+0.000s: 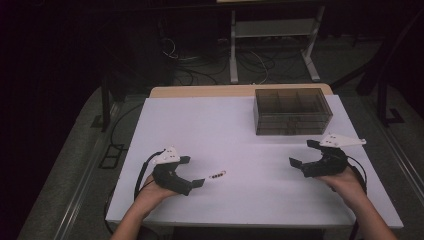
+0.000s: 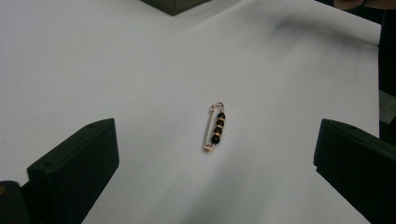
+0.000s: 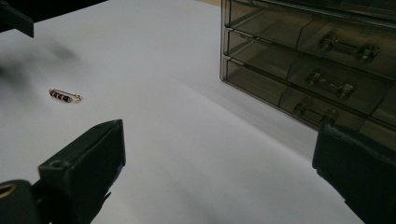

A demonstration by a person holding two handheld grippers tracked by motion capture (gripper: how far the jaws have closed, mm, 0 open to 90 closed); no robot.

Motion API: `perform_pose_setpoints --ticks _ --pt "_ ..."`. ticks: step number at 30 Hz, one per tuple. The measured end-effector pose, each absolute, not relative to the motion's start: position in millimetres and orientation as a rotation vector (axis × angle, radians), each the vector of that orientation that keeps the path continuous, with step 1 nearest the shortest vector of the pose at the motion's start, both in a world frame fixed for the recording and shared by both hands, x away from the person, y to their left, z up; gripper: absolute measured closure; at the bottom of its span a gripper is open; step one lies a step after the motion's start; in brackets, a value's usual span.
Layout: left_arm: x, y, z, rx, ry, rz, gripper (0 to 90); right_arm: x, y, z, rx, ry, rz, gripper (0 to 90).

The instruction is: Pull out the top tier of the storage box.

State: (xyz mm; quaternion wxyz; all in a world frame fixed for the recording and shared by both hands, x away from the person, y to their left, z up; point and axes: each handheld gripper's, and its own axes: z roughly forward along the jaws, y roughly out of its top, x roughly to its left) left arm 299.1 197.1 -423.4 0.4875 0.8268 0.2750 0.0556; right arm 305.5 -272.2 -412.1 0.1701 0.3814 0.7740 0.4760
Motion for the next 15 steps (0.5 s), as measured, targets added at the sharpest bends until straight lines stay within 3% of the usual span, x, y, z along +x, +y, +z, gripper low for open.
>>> perform_pose_setpoints --ticks 15 --pt "299.3 197.8 -422.9 2.003 0.678 0.137 0.0 311.9 -272.5 -410.0 1.082 2.19 1.35 2.2"
